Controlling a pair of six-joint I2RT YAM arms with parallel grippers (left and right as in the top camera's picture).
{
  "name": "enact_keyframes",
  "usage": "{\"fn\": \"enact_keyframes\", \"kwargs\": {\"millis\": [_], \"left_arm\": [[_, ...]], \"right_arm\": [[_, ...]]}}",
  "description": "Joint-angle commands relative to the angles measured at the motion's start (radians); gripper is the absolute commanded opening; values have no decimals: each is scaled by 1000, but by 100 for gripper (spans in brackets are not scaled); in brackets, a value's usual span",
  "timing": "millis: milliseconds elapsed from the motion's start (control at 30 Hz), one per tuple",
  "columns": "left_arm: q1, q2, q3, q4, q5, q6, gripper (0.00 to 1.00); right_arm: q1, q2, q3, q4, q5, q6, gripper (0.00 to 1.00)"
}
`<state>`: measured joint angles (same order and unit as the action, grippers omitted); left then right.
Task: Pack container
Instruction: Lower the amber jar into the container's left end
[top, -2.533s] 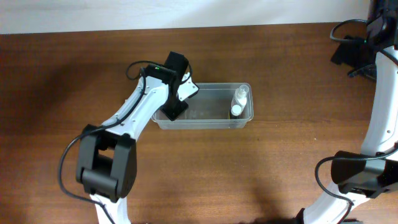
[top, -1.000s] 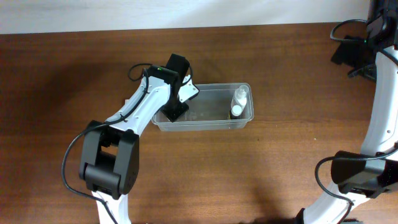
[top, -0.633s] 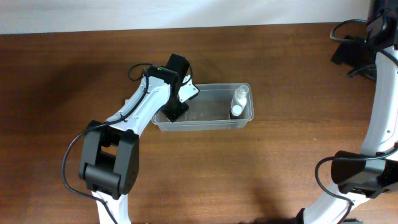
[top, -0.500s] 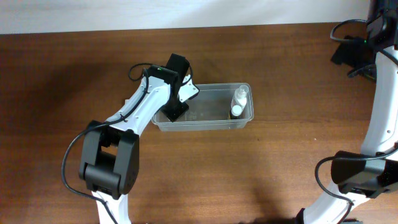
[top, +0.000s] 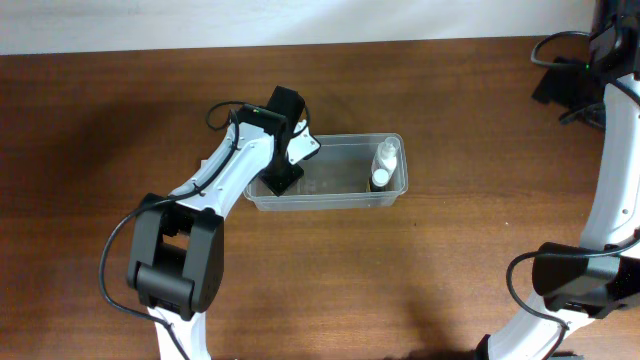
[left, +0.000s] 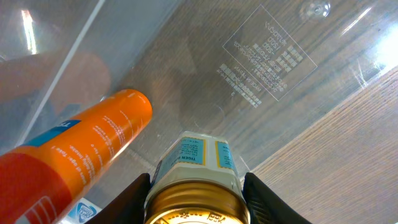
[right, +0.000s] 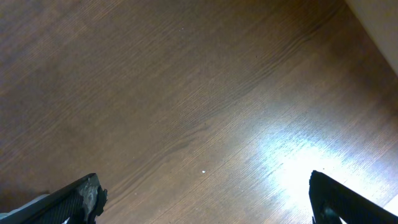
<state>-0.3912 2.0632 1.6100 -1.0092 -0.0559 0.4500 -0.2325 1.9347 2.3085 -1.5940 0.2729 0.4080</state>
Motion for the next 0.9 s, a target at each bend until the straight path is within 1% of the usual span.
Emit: {"fn": "enact_keyframes", "kwargs": {"millis": [0, 33, 67, 167, 733, 867], "left_arm": [[2, 19, -7, 0, 15, 16, 45], [2, 19, -7, 0, 15, 16, 45], [2, 19, -7, 0, 15, 16, 48], [2, 19, -7, 0, 15, 16, 50], [2, 19, -6, 0, 15, 16, 50], [2, 18, -5, -1, 15, 15, 55]], "right_arm": [[-5, -8, 5, 1, 16, 0, 98], [-5, -8, 5, 1, 16, 0, 98], [-5, -8, 5, 1, 16, 0, 98], [-5, -8, 5, 1, 16, 0, 98], [-5, -8, 5, 1, 16, 0, 98], [-5, -8, 5, 1, 16, 0, 98]]}}
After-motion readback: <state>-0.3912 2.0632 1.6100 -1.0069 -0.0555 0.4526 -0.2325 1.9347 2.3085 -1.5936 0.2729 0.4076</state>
